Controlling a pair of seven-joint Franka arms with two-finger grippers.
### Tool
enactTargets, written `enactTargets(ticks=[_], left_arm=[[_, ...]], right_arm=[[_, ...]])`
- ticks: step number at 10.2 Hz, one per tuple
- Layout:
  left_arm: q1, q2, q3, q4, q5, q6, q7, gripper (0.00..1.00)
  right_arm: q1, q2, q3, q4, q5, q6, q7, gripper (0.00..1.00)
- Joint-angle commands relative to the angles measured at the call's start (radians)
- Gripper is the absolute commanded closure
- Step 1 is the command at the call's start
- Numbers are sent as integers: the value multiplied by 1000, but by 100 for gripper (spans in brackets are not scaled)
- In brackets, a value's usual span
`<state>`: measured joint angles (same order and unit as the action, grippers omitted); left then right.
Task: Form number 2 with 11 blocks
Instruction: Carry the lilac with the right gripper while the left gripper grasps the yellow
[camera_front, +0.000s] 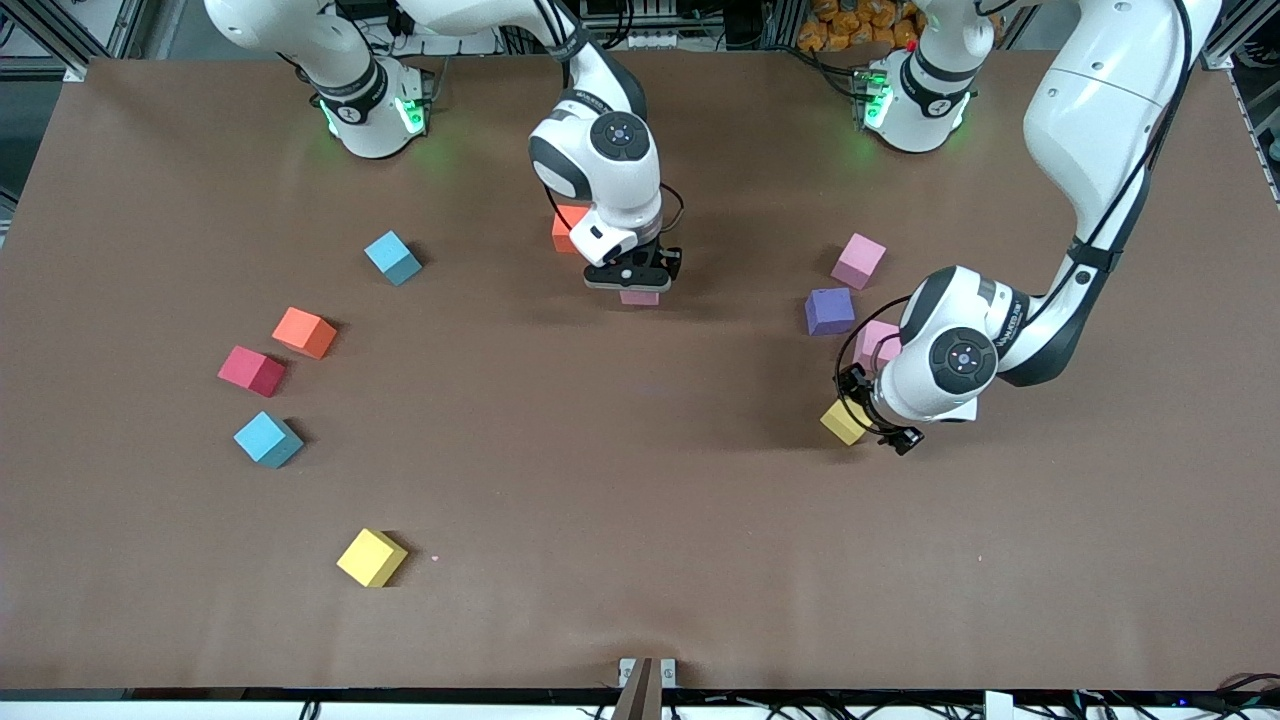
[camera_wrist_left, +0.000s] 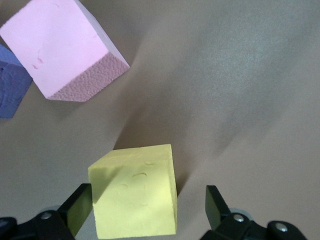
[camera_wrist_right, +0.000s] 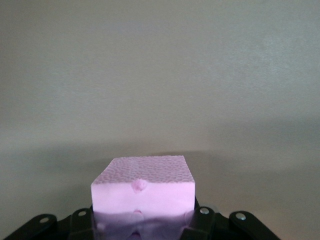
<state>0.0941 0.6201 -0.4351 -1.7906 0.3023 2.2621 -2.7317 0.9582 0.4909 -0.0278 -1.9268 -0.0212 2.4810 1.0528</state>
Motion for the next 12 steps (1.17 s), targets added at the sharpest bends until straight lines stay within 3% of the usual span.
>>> enactTargets(ticks=[1,3,12], left_arm=[[-8,-20,-2,-4,23,-42,-127,0],[-25,-10,-2,-7,23,-42,-173,0],[-39,32,6,-6,37,-16,-282,0]], right_arm=[[-41,-20,44,-32,-36,-2,27,48],[-81,-20,89,-43,-40,-2,30,49],[-62,5,108,-64,-40,29,61,49]])
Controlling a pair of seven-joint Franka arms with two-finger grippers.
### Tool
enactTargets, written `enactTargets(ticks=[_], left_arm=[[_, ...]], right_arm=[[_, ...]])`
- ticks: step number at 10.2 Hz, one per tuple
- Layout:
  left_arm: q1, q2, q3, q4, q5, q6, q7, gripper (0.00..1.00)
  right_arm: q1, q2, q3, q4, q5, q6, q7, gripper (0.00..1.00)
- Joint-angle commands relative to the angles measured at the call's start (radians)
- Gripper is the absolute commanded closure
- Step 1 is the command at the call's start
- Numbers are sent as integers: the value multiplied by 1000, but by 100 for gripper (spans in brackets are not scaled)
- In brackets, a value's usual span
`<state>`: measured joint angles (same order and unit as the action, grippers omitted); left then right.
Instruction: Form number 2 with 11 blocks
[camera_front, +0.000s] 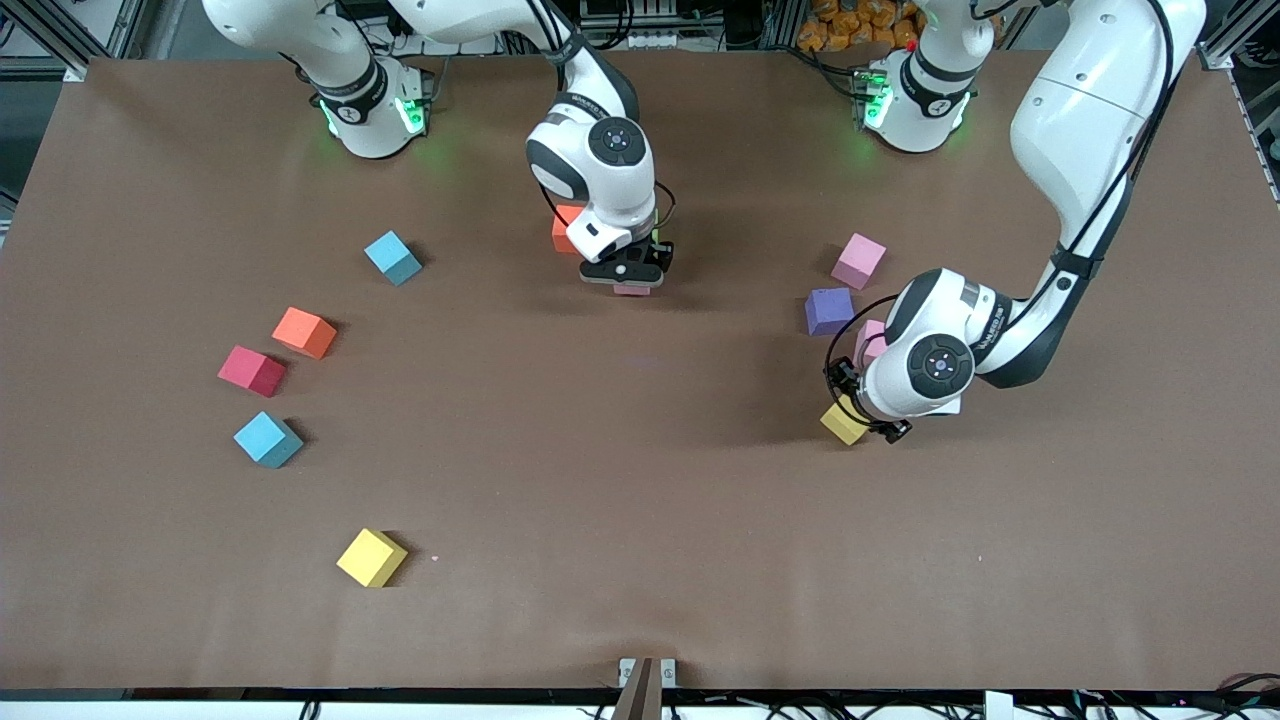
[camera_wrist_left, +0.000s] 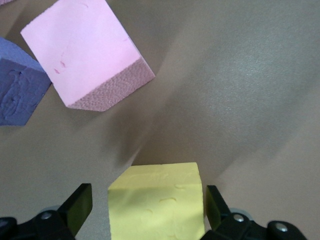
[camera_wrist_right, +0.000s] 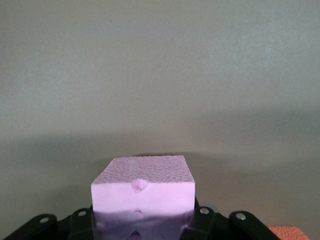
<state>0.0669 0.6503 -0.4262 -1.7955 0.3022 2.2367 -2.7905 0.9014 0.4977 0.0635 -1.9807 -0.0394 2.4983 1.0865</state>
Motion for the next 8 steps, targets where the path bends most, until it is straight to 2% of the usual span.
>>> enactTargets(ticks=[1,5,6,7,8], left_arm=[[-12,6,-3,1,40,17,-237,0],[-13,11,-2,1,48,26,-238,0],[-13,11,-2,-1,58,26,-238,42],[-13,12,-3,-2,77,26,-238,61],[-13,12,-3,-2,78,26,-236,61]], right_arm=[[-7,2,21,-10,-22,11,27,49],[-10,2,45,-12,-23,10,47,49],[-10,2,44,-12,-31,10,47,49],[-16,4,44,-12,-49,8,46,49],[-18,13,44,-12,-60,10,47,49]])
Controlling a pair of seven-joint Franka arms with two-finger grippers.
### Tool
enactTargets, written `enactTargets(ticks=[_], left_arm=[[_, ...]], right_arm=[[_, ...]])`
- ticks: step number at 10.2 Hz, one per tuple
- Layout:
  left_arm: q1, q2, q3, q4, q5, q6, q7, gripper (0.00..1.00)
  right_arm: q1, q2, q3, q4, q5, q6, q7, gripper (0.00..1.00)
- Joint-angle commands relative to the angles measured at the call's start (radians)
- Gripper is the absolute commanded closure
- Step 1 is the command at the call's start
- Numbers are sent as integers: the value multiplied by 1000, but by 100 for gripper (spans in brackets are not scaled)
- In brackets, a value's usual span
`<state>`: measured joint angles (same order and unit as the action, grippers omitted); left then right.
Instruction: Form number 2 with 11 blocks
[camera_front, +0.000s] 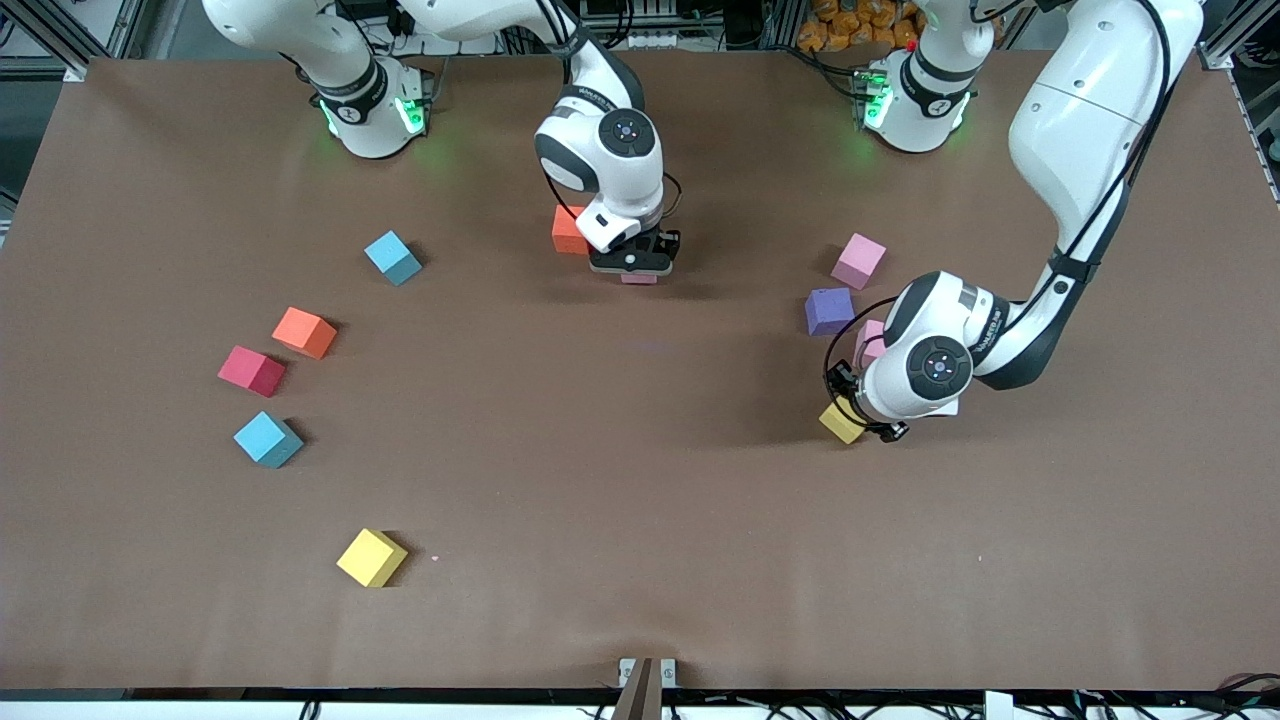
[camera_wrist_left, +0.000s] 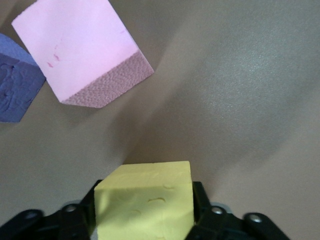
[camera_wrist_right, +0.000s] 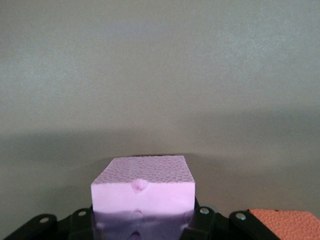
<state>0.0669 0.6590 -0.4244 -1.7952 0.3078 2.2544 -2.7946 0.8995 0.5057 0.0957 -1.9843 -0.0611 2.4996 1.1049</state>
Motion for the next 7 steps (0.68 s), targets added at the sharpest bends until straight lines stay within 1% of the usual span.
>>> enactTargets(ticks=[1,4,6,7], left_arm=[[-13,2,-5,-3,74,8,-232,61],[-38,-15,-13,-3,118,4,-179,61],[-84,-27,-14,-1,119,2,-38,60],[-90,-39,-29,0,119,2,30,60]], right_arm=[[-16,10,12,-8,-40,10,29,49],[-17,11,13,-8,-40,13,32,48],[-25,14,13,-8,-40,19,32,46],[-25,14,13,-8,-40,19,32,42]])
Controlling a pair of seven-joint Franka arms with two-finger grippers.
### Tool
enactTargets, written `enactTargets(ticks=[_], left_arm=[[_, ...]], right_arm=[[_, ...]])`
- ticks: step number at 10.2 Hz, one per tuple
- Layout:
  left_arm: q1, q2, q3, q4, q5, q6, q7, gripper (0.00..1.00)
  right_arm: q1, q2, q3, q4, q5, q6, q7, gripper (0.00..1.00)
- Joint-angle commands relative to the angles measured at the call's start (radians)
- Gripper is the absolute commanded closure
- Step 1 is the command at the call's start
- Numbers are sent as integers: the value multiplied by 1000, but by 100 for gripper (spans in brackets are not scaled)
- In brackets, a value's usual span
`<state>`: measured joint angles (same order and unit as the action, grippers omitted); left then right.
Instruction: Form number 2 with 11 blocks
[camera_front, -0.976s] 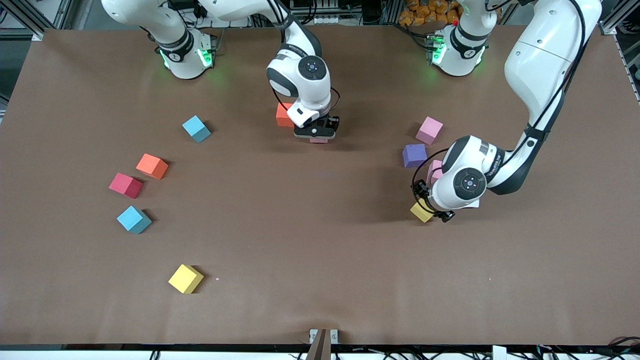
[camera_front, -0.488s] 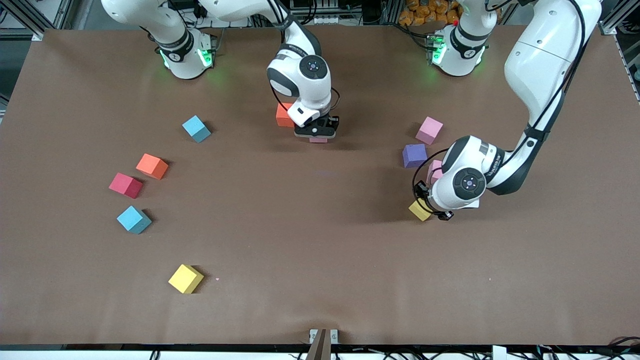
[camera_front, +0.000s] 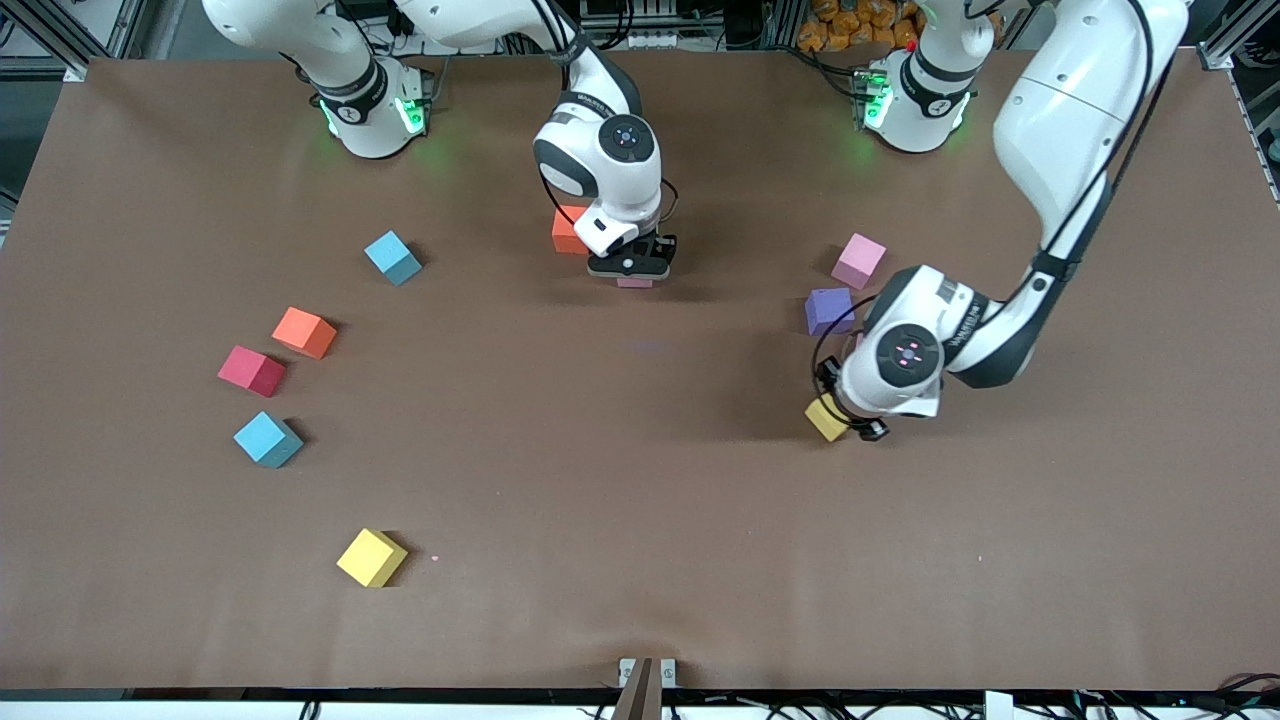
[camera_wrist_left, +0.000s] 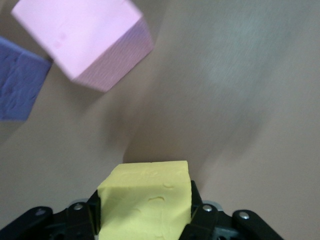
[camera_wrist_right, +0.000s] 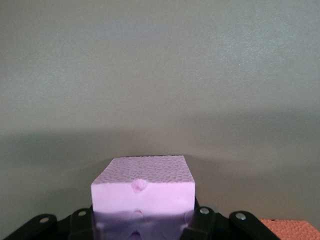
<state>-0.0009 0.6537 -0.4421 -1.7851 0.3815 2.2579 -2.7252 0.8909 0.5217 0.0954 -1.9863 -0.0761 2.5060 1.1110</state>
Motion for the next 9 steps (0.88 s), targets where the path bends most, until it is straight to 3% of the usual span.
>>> enactTargets(ticks=[1,3,7,9], left_arm=[[-14,-35,-38,-7,43,-1,35,60],[-8,-35,-78,-5,42,-1,169,60],[-24,-34,-105,-3,40,-1,411,60],[-34,-31,-119,-2,42,-1,531,61]], right_arm=[[-18,-2,13,-5,-24,13,26,32],[-21,-2,13,-5,-22,11,26,16],[-35,-15,15,-3,-19,5,27,12],[-58,-76,15,-3,-19,-9,17,7]])
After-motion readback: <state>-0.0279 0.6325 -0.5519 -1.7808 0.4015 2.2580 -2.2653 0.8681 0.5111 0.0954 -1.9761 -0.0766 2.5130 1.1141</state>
